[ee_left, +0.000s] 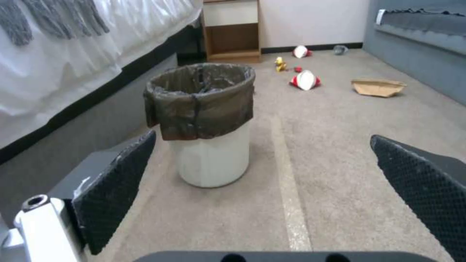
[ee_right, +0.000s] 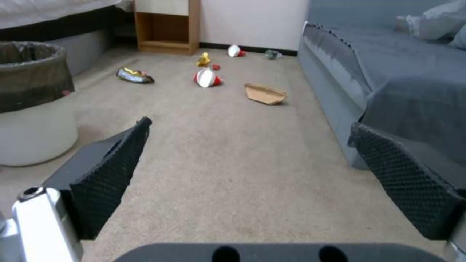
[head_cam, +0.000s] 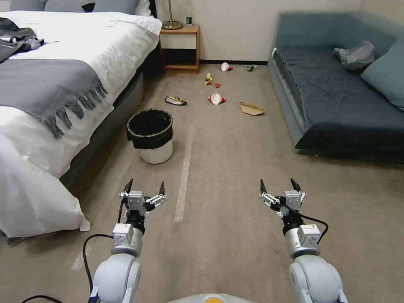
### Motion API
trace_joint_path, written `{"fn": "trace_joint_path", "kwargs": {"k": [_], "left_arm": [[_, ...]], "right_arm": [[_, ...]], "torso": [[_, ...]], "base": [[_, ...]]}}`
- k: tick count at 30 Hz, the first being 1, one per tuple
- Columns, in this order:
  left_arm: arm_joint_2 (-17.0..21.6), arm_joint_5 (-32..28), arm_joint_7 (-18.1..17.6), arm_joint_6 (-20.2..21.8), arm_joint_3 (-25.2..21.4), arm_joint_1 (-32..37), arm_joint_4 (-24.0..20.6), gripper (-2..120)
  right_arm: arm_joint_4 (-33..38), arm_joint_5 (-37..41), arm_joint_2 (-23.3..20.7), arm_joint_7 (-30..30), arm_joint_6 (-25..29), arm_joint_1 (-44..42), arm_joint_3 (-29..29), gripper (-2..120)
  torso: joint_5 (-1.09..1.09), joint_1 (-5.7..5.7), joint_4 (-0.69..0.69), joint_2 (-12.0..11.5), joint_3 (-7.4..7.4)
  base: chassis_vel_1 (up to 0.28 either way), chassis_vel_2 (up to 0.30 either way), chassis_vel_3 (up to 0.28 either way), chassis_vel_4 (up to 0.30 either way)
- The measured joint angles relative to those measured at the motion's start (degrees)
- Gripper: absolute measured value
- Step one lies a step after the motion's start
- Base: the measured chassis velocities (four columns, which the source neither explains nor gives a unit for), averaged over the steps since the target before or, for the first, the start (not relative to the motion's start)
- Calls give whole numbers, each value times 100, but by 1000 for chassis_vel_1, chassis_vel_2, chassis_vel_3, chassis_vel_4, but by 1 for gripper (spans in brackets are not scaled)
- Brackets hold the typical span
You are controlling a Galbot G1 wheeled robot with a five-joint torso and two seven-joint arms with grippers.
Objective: Pick up the trash can from the floor.
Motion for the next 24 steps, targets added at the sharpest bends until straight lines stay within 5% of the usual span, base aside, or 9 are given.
{"fn": "trace_joint_path", "kwargs": {"k": [24], "left_arm": [[0, 0, 0, 0, 0, 0, 0, 100]], "right_arm": [[0, 0, 0, 0, 0, 0, 0, 100]], "torso": [[0, 0, 0, 0, 0]], "base": [[0, 0, 0, 0]]}}
